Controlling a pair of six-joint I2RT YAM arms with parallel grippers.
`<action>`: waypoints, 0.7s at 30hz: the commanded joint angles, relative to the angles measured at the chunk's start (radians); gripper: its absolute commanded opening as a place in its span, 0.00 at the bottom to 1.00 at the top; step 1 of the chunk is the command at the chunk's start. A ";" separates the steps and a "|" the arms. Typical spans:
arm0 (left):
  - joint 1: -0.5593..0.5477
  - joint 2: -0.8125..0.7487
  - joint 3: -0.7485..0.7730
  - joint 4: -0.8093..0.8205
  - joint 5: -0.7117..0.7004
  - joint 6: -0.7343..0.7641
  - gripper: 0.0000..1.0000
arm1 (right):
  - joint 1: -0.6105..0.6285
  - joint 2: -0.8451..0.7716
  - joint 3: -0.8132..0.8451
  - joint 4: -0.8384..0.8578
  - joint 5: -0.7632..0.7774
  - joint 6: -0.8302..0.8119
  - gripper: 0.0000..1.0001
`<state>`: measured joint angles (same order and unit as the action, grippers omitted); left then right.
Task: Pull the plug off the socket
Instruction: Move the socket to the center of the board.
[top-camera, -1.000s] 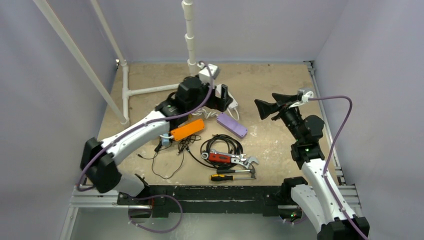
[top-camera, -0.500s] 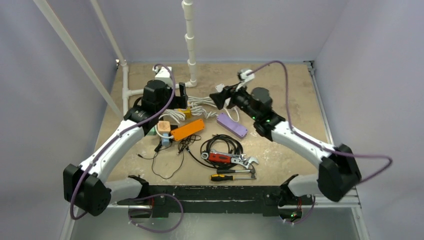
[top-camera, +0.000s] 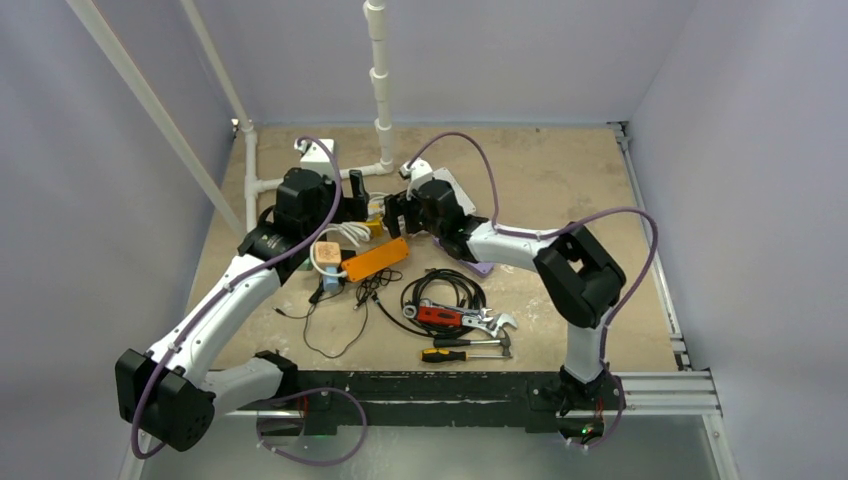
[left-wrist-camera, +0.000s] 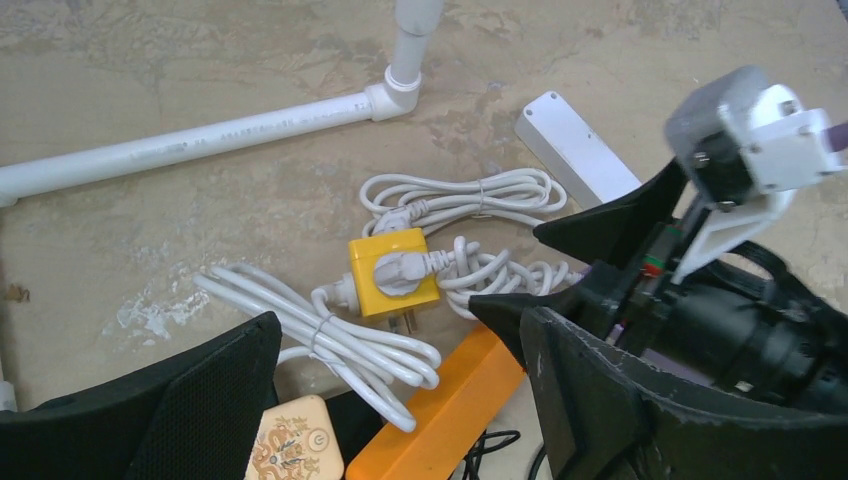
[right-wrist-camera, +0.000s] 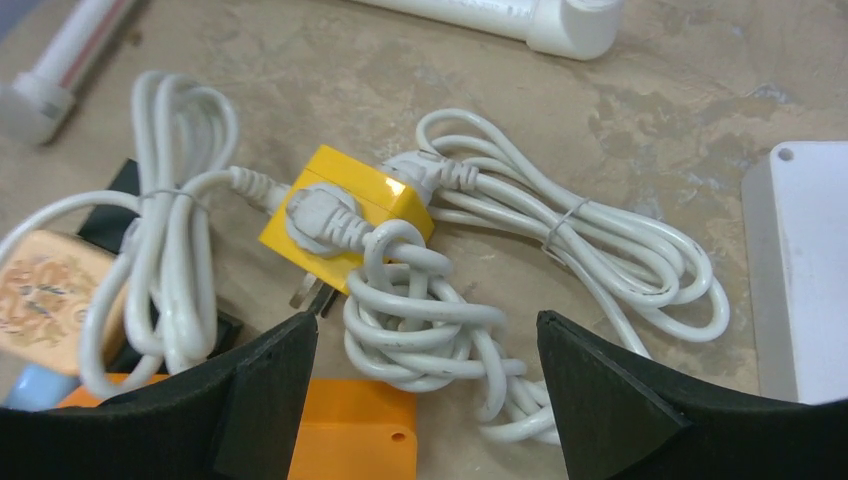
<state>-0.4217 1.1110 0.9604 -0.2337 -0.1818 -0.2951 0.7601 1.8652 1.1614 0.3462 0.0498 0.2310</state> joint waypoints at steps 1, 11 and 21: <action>-0.002 -0.018 0.001 0.031 -0.004 0.008 0.89 | 0.035 0.058 0.101 -0.039 0.113 -0.068 0.84; -0.002 0.024 0.000 0.031 0.033 0.002 0.89 | 0.031 0.154 0.170 -0.094 0.114 -0.026 0.59; -0.002 0.062 -0.008 0.040 0.047 0.001 0.89 | -0.153 -0.059 -0.060 -0.079 0.122 0.087 0.13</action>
<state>-0.4217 1.1599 0.9550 -0.2260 -0.1513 -0.2951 0.7193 1.9335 1.1934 0.2680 0.1196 0.2558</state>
